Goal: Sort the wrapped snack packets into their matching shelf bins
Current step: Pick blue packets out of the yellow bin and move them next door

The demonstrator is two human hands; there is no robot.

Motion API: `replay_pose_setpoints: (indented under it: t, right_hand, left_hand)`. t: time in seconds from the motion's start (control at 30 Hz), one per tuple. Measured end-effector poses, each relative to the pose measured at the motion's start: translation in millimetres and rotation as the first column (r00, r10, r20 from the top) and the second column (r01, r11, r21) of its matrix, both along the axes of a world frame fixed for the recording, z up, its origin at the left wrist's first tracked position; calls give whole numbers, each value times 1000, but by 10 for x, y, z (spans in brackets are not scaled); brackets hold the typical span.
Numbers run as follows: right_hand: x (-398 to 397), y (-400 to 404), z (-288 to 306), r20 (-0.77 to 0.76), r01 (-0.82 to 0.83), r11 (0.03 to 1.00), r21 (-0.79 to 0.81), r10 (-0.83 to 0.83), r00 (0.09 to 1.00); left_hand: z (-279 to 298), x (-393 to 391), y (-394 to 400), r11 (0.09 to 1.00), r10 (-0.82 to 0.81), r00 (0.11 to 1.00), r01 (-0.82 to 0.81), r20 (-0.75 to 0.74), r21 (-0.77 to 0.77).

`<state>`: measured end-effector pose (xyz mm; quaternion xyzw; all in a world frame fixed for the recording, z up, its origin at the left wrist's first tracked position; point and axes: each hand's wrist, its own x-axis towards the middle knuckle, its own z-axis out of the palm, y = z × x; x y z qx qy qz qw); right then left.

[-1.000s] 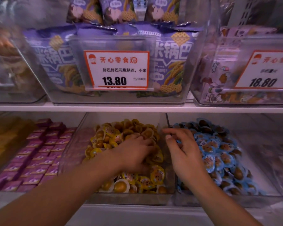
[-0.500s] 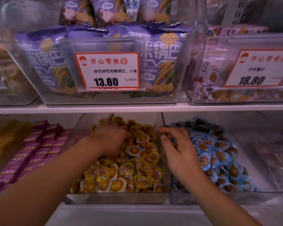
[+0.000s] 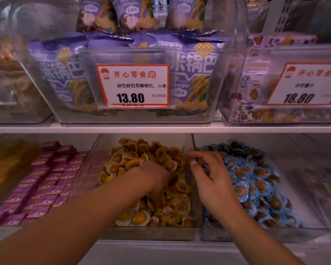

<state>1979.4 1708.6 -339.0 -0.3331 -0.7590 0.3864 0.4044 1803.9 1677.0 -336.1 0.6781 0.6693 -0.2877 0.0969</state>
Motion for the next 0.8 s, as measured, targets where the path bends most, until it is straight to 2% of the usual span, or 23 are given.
replay_pose_setpoints:
  t: [0.2, 0.27, 0.37, 0.47, 0.5, 0.53, 0.6, 0.63, 0.7, 0.8]
  right_hand:
    - [16, -16, 17, 13, -19, 1000, -18, 19, 1000]
    - [17, -19, 24, 8, -21, 999, -24, 21, 1000]
    - [7, -27, 46, 5, -17, 1000, -14, 17, 1000]
    - [-5, -27, 55, 13, -15, 1000, 7, 14, 1000]
    - [-9, -27, 59, 15, -13, 1000, 8, 13, 1000]
    - [-11, -32, 61, 21, -8, 1000, 9, 8, 1000]
    - [-4, -45, 90, 46, 5, 999, 37, -6, 999]
    - [9, -53, 121, 72, 3, 997, 82, -9, 997]
    - [48, -71, 232, 165, -5, 956, 293, -46, 985]
    - [75, -127, 470, 292, -127, 746, 653, -94, 952]
  left_hand:
    - [-13, -80, -6, 999, 11, 993, -15, 118, 34]
    - [22, -138, -32, 991, 63, 953, -94, 298, 91]
    - [210, -261, -171, 915, 125, 742, -342, 659, 212]
    - [386, -317, -411, 750, 103, 543, -593, 834, 294]
    - [404, -309, -510, 677, 74, 423, -687, 903, 266]
    - [405, -287, -615, 604, 32, 257, -775, 966, 186]
    - [366, -226, -809, 475, -32, -58, -879, 998, -36]
    - [337, -199, -881, 415, -46, -148, -902, 988, -116]
    - [277, -185, -986, 325, -42, -156, -936, 987, -135]
    - [234, -203, -1108, 303, -83, -106, -950, 991, -76]
